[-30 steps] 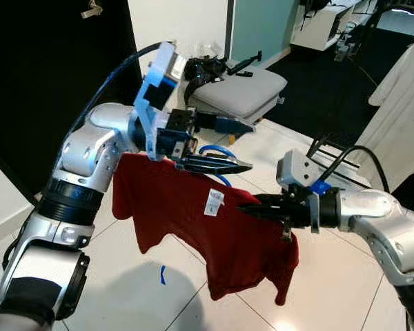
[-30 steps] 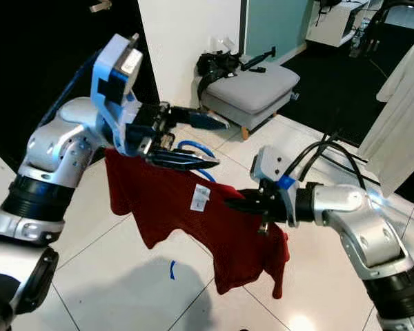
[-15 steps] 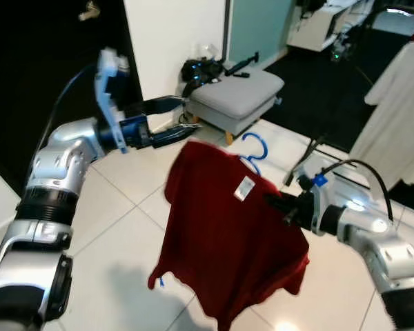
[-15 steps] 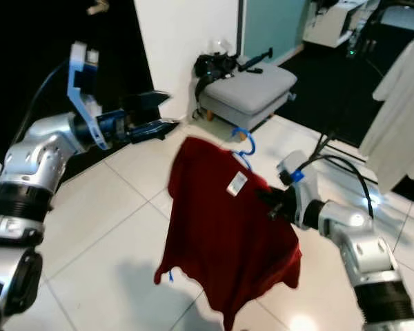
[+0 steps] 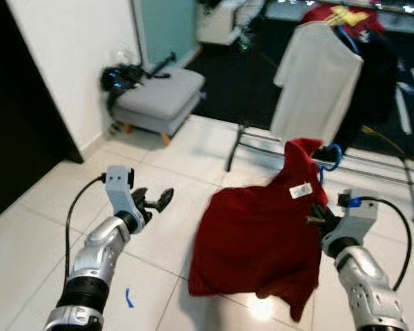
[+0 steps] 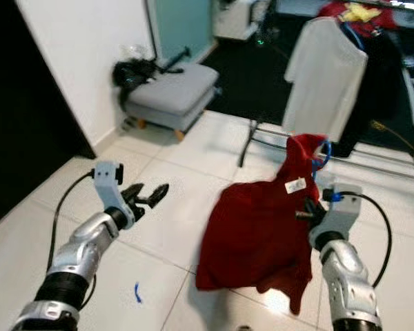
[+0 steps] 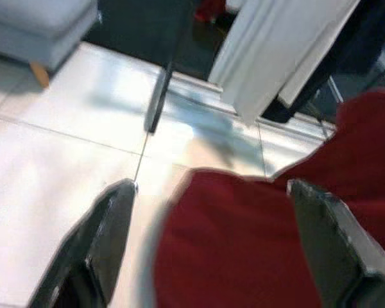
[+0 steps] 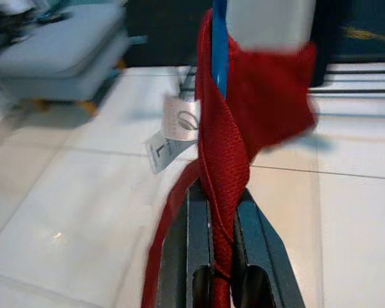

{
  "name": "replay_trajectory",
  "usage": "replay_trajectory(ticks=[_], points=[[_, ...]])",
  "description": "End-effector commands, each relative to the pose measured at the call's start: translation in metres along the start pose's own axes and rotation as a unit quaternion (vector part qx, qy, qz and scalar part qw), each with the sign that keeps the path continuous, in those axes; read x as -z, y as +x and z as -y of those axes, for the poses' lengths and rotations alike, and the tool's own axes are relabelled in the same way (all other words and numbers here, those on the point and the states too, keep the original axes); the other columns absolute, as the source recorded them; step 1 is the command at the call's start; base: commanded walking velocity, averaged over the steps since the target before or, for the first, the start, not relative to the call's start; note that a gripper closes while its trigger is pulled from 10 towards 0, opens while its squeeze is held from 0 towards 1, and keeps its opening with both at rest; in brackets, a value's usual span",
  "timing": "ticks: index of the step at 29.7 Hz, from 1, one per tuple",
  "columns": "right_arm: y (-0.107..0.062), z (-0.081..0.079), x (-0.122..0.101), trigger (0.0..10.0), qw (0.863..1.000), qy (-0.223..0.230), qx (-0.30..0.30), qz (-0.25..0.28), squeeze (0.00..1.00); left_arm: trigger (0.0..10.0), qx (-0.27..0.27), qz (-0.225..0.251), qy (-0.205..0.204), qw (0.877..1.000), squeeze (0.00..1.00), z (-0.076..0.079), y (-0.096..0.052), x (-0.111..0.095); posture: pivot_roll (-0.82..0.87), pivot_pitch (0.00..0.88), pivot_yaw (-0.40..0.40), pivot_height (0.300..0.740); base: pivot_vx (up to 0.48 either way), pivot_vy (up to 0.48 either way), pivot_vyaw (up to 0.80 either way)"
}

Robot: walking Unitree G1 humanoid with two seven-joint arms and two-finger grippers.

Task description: Hang hanger

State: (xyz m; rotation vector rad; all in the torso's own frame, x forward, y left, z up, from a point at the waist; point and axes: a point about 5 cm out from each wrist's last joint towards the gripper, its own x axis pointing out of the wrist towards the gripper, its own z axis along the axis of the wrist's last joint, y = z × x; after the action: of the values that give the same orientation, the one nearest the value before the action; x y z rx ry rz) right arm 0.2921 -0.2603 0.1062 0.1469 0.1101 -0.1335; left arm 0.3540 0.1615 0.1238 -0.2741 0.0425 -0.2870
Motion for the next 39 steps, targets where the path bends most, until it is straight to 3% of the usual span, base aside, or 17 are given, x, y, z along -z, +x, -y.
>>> replay_trajectory(ticks=[1,9,16,24,36,39], points=[[0.002,-0.001,-0.010,0.0,1.000,-0.001,0.004,0.031,0.00,10.0,-0.010,-0.004,0.001,1.000,0.00,-0.004,-0.003,0.006,-0.07,0.153,0.042,0.740,0.480,0.000,0.00],[0.004,-0.003,-0.005,0.0,0.999,-0.003,0.027,0.044,0.00,10.0,-0.049,0.006,0.010,0.999,0.00,-0.001,-0.003,0.010,-0.09,0.114,0.031,0.740,0.480,0.000,0.00],[0.008,-0.003,-0.006,0.0,0.999,-0.004,0.026,0.046,0.00,10.0,-0.051,0.012,0.007,0.999,0.00,0.001,-0.001,0.010,-0.08,0.111,0.019,0.740,0.480,0.000,0.00],[0.009,-0.002,-0.006,0.0,0.998,0.003,0.031,0.049,0.00,10.0,-0.044,0.013,0.015,0.999,0.00,0.004,0.001,0.010,-0.09,0.109,0.024,0.740,0.480,0.000,-0.76],[0.010,0.001,-0.006,0.0,0.998,0.001,0.029,0.054,0.00,10.0,-0.049,0.017,0.017,0.998,0.00,0.006,0.003,0.010,-0.10,0.109,0.016,0.740,0.480,0.000,0.00],[0.011,0.000,-0.006,0.0,0.998,0.003,0.026,0.051,0.00,10.0,-0.049,0.018,0.019,0.998,0.00,0.005,0.003,0.010,-0.10,0.112,0.017,0.740,0.480,0.000,-0.80]])
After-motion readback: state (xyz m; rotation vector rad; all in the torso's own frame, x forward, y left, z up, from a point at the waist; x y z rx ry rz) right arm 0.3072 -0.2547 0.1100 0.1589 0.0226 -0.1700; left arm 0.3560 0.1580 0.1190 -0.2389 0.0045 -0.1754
